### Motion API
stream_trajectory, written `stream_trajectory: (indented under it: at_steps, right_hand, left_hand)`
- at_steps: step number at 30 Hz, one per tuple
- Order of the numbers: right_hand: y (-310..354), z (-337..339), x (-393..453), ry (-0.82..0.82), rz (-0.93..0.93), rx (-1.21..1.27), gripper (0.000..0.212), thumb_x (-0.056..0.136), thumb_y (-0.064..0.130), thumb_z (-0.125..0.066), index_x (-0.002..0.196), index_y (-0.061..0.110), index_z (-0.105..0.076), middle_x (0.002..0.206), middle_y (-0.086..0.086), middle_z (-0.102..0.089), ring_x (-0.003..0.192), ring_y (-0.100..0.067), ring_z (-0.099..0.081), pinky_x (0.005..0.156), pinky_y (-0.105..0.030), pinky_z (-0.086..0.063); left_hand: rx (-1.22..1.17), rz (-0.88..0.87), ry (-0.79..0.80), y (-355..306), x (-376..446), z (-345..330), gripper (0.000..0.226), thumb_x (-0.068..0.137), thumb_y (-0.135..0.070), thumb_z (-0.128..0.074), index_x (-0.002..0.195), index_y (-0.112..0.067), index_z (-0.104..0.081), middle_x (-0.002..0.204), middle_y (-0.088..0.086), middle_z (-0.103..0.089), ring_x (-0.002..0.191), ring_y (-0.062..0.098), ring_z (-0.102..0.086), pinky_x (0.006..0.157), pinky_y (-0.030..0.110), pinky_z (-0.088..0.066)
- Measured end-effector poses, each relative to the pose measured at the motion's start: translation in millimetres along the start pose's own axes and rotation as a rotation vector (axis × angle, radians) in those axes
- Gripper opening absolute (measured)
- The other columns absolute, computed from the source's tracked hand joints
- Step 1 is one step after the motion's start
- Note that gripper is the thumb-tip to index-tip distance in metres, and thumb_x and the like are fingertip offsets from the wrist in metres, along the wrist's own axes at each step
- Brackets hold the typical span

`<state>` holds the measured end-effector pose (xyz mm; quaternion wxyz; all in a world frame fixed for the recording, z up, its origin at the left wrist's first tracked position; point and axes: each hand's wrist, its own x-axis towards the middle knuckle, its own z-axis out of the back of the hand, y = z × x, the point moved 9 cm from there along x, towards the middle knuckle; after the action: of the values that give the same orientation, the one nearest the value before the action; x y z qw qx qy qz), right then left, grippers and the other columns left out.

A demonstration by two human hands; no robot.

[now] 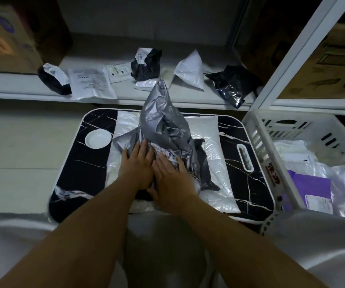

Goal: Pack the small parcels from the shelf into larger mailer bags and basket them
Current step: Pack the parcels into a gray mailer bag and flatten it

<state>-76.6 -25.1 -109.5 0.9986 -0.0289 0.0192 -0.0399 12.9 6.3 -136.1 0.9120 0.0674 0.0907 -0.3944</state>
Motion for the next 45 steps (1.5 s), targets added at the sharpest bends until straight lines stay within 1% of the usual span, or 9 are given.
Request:
stream_trajectory:
  at_steps: [5,9,13,16,21,27,37,42,45]
  right_hand:
    - [-1.4,-10.3,4.9,0.034,-0.009,0.017,0.087,0.092,0.062,-0.029,0.154,0.005,-0.007,0.162,-0.011,-0.005,0.150,-0.023,0.004,0.118,-0.053,0.006]
    - [-3.7,-4.9,11.8,-0.006,-0.039,0.164,0.082,0.085,0.056,-0.040,0.150,0.008,-0.024,0.158,-0.008,-0.024,0.148,-0.020,-0.012,0.118,-0.053,-0.005]
    - [-36.3,43.2,11.0,-0.376,-0.273,0.662,0.033,0.081,0.034,-0.037,0.086,0.010,-0.059,0.084,-0.007,-0.061,0.076,-0.021,-0.055,0.076,-0.041,-0.049]
    - [-81.7,71.6,-7.5,-0.635,-0.649,0.634,0.011,0.091,0.021,-0.050,0.097,0.013,-0.054,0.093,-0.001,-0.050,0.082,-0.022,-0.053,0.072,-0.040,-0.046]
    - [-128.9,46.0,0.1,-0.228,-0.950,0.691,0.034,0.095,0.033,-0.057,0.119,0.008,-0.057,0.120,-0.014,-0.054,0.109,-0.033,-0.054,0.085,-0.040,-0.045]
    - [-142.8,69.3,-8.4,-0.388,-0.944,0.704,0.024,0.102,0.028,-0.043,0.105,0.015,-0.062,0.094,-0.006,-0.063,0.101,-0.028,-0.054,0.072,-0.033,-0.041]
    - [-203.1,72.2,-98.5,-0.581,-1.501,0.711,0.028,0.099,0.017,-0.046,0.127,0.010,-0.046,0.130,-0.012,-0.052,0.117,-0.032,-0.051,0.086,-0.042,-0.045]
    - [-143.8,123.9,-56.5,-0.777,-0.921,0.208,0.032,0.096,0.028,-0.048,0.126,0.016,-0.049,0.130,-0.007,-0.051,0.125,-0.024,-0.044,0.109,-0.047,-0.029]
    - [-96.2,93.1,-11.5,-0.405,-0.482,0.058,0.039,0.099,0.036,-0.040,0.135,0.022,-0.045,0.148,-0.005,-0.041,0.143,-0.023,-0.026,0.116,-0.057,-0.010]
  left_hand:
    - [-0.006,0.042,0.055,-0.7,5.8,-0.2,0.061,0.099,-0.041,-0.023,0.153,-0.022,-0.003,0.161,0.008,0.007,0.148,0.026,0.007,0.116,0.057,-0.002]
    - [0.002,0.049,-0.065,-1.0,10.2,20.0,0.047,0.094,-0.036,-0.036,0.141,-0.030,-0.037,0.152,0.003,-0.033,0.142,0.024,-0.028,0.114,0.059,-0.008]
    - [0.011,0.046,-0.196,-1.6,14.0,47.9,0.021,0.090,-0.030,-0.046,0.104,-0.026,-0.062,0.106,-0.003,-0.067,0.103,0.018,-0.060,0.111,0.045,-0.019]
    - [-0.215,0.088,-0.339,-3.6,14.8,55.0,0.030,0.094,-0.025,-0.044,0.115,-0.010,-0.059,0.116,0.008,-0.057,0.110,0.023,-0.049,0.100,0.036,-0.034]
    - [-0.697,0.078,-0.278,-20.5,12.8,41.2,0.051,0.095,-0.016,-0.035,0.142,0.003,-0.029,0.143,0.021,-0.037,0.134,0.037,-0.033,0.111,0.047,-0.032]
    - [-0.566,0.119,0.074,-18.9,23.0,12.5,0.064,0.100,-0.033,-0.026,0.153,-0.013,0.004,0.160,0.016,-0.008,0.144,0.043,-0.009,0.115,0.058,-0.016]
    - [-0.392,0.204,0.090,-26.6,12.2,17.3,0.055,0.101,-0.041,-0.019,0.152,-0.023,-0.010,0.160,0.014,-0.006,0.145,0.040,-0.007,0.114,0.059,-0.015]
    - [-0.268,0.223,-0.231,-32.1,1.2,50.1,0.062,0.100,-0.051,-0.018,0.154,-0.022,-0.009,0.161,0.012,-0.002,0.148,0.031,0.002,0.115,0.057,-0.001]
    - [-0.167,0.079,-0.255,-46.2,6.5,53.8,0.058,0.100,-0.049,-0.008,0.153,-0.029,0.002,0.161,0.006,0.008,0.148,0.027,0.011,0.114,0.058,0.005]
